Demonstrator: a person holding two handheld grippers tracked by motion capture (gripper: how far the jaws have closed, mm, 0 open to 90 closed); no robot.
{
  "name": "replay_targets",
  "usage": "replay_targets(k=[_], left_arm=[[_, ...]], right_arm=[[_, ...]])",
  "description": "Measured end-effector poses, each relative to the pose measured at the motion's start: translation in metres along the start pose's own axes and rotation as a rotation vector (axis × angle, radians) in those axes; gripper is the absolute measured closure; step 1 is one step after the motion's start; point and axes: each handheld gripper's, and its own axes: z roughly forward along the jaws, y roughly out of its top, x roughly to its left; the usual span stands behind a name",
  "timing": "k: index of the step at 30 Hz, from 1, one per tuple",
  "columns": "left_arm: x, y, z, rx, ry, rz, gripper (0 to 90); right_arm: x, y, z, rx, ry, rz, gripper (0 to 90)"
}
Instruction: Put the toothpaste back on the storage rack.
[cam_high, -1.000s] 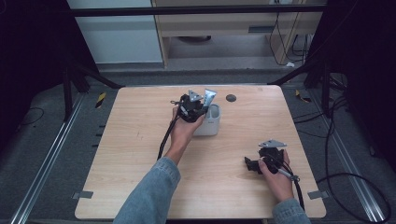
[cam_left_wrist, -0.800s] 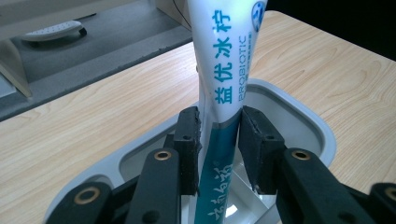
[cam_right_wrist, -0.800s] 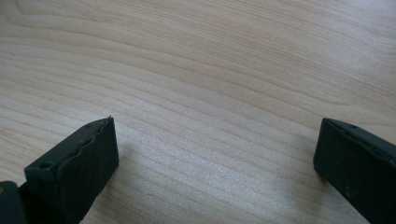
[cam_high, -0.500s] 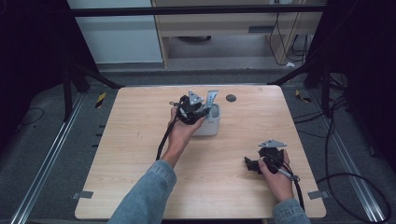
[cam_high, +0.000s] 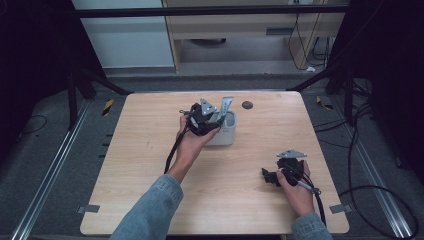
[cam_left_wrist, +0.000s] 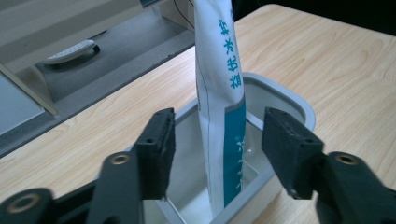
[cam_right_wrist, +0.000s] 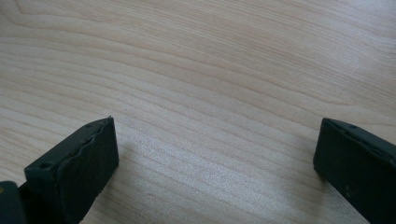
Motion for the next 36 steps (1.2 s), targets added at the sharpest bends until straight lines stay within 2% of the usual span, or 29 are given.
replay_targets(k=[2,6,7,9,15,20,22,24,27,31,36], left_arm=[[0.0,0.0,-0.002,0.01,-0.006,0.005,36.2],[-0.002,0.001,-0.007,0.018,-0.028,-0.002,35.0],[-0.002,0.002,-0.01,0.02,-0.045,-0.009,33.4],[-0.002,0.002,-0.011,0.022,-0.052,-0.01,30.3],[-0.006,0.0,-0.015,0.052,-0.093,0.008,21.2],[-0.009,-0.001,-0.019,0.053,-0.105,0.01,11.7],[-0.011,-0.001,-0.021,0.053,-0.093,0.007,7.1],[-0.012,0.0,-0.021,0.053,-0.082,0.0,5.3],[-0.015,0.0,-0.023,0.063,-0.098,-0.008,3.3],[-0.022,-0.004,-0.029,0.07,-0.118,0.007,2.6],[-0.025,-0.01,-0.038,0.074,-0.127,0.005,2.6]], right_arm=[[0.0,0.0,0.0,0.0,0.0,0.0,0.4],[0.0,0.0,0.0,0.0,0.0,0.0,0.4],[0.0,0.0,0.0,0.0,0.0,0.0,0.4],[0.0,0.0,0.0,0.0,0.0,0.0,0.4],[0.0,0.0,0.0,0.0,0.0,-0.001,0.4],[0.0,0.0,0.0,0.0,0.0,-0.001,0.4],[0.0,0.0,0.0,0.0,0.0,-0.001,0.4],[0.0,0.0,0.0,0.0,0.0,-0.001,0.4],[0.0,0.0,0.0,0.0,0.0,-0.001,0.4],[0.0,0.0,0.0,0.0,0.0,-0.001,0.4],[0.0,0.0,0.0,0.0,0.0,-0.001,0.4]])
